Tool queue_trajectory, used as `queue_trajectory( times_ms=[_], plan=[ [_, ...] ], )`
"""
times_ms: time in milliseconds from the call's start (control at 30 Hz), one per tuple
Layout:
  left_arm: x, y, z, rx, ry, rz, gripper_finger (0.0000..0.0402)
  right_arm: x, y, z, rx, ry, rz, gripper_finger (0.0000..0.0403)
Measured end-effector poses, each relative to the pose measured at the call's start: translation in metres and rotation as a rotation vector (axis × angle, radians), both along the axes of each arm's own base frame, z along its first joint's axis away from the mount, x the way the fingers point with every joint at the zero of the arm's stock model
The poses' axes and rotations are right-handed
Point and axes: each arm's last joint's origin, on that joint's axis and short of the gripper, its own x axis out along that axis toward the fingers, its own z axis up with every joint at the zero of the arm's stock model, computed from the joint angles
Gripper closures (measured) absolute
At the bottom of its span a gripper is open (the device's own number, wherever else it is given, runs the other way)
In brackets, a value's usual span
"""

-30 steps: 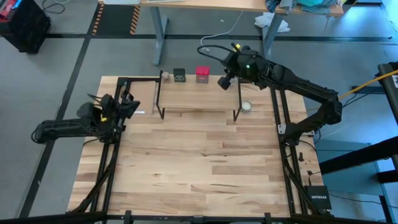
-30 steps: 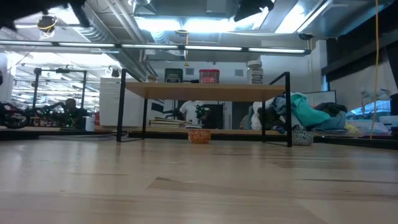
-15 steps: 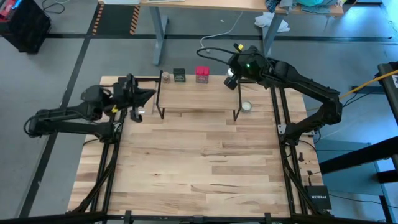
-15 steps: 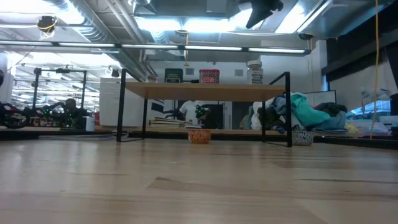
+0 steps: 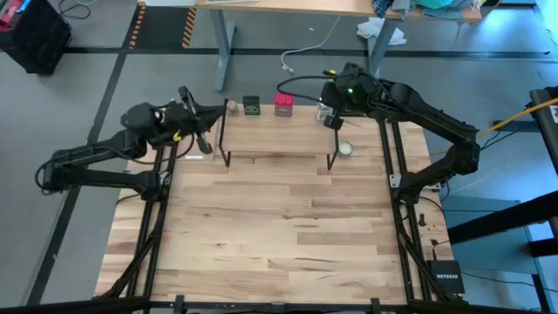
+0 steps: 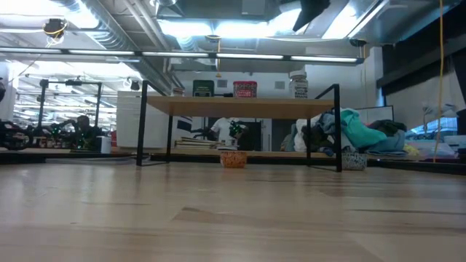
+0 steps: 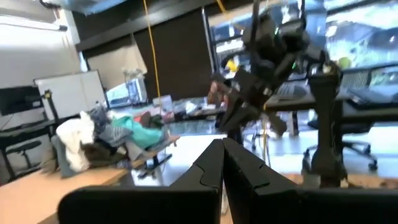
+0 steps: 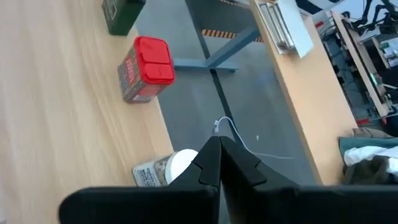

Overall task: Shelf spices
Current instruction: Remove the white seasoning bottle from the shelf

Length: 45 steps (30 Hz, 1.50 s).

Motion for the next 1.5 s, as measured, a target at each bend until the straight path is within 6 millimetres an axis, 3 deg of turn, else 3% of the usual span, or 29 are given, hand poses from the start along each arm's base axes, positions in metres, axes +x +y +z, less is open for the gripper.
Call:
queue_trajectory(
  times_ms=[200, 333, 567, 767, 833, 1000, 1300, 1500],
  plan=[
    [0.008, 0.007, -0.01, 0.03, 0.11, 0.035, 0.04, -0.002, 0.002, -0.006, 0.088, 0.016, -0.002, 0.0391],
    [0.018, 0.009, -0.017, 0.057, 0.168, 0.031, 0.04, -0.002, 0.0, -0.016, 0.195, 0.051, 0.003, 0.0356],
    [0.035, 0.007, -0.028, 0.085, 0.245, -0.004, 0.04, 0.004, -0.018, -0.033, 0.26, 0.121, -0.059, 0.0207],
    [0.037, 0.005, -0.032, 0.055, 0.274, -0.018, 0.04, 0.013, -0.031, -0.041, 0.204, 0.142, -0.092, 0.0048],
    [0.037, 0.005, -0.034, 0.041, 0.283, -0.02, 0.04, 0.015, -0.032, -0.042, 0.188, 0.166, -0.093, 0.0015],
    [0.037, 0.005, -0.035, 0.027, 0.29, -0.021, 0.04, 0.017, -0.041, -0.049, 0.282, 0.142, -0.065, 0.0025],
    [0.037, 0.005, -0.037, 0.023, 0.308, -0.021, 0.04, 0.013, -0.077, -0.063, 0.282, 0.164, -0.164, 0.0006],
    [0.037, 0.005, -0.038, 0.018, 0.32, -0.022, 0.04, 0.008, -0.092, -0.066, 0.376, 0.092, -0.124, 0.0004]
  ],
)
